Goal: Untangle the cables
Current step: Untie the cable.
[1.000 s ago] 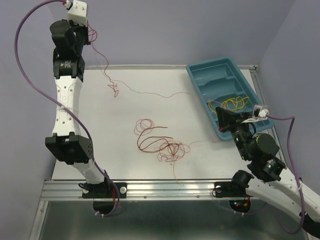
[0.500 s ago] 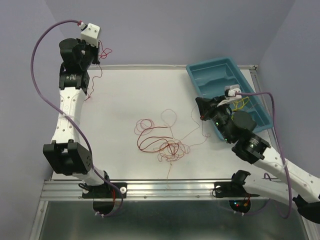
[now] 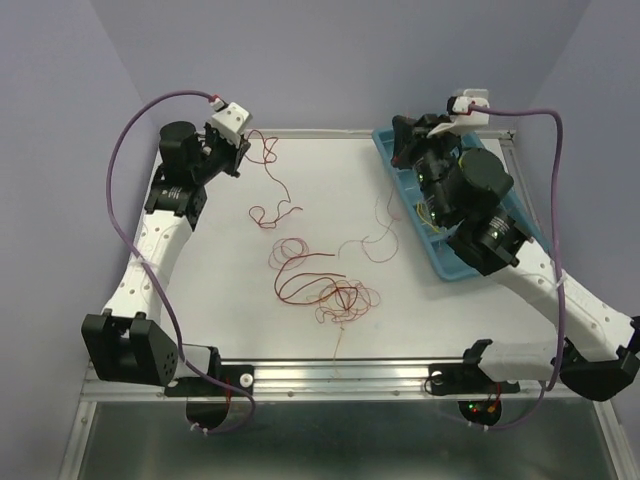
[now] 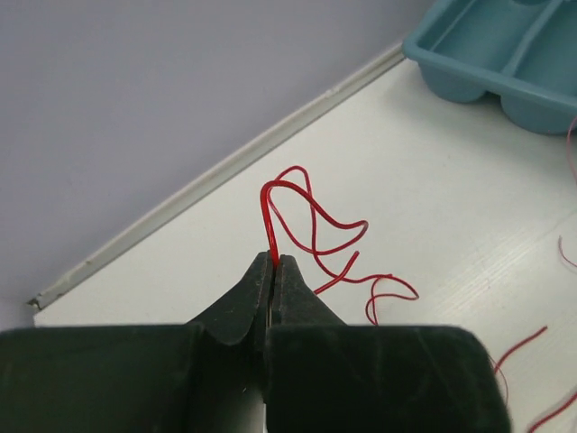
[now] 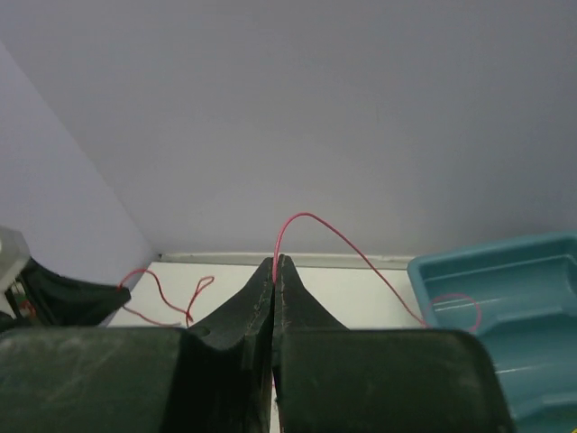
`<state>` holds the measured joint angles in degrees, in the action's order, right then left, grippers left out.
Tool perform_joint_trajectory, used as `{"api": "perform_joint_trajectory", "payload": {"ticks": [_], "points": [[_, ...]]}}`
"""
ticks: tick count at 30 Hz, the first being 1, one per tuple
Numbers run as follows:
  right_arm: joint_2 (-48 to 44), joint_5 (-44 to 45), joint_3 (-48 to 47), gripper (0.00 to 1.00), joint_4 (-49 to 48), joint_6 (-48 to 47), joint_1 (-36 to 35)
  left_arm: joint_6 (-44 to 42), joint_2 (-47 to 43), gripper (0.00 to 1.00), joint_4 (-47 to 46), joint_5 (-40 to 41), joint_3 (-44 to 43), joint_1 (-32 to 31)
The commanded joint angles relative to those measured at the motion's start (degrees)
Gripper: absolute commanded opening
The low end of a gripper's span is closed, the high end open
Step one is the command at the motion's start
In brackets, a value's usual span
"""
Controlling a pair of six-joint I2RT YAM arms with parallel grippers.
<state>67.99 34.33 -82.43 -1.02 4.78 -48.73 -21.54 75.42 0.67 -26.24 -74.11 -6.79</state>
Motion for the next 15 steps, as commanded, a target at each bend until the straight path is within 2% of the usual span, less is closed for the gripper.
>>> {"api": "perform_joint_trajectory", "payload": {"ticks": [1,6,15], "points": [[3.37,5.57,-10.36,0.01,-0.48,-5.9,0.39,0.45,-0.27,0.06,-4.18,-3.47,3.35,-0.86],[9.44,6.45,-22.84,0.01,-0.04,-9.69,1.88,-0.26,0.7,0.09,-4.62,-2.42,7.13,-3.84],[23.67,7.51,-47.62,0.01,0.31,-17.87,5.22,-0.34,0.17,0.23,-7.79,0.05,12.23,-6.13]]}}
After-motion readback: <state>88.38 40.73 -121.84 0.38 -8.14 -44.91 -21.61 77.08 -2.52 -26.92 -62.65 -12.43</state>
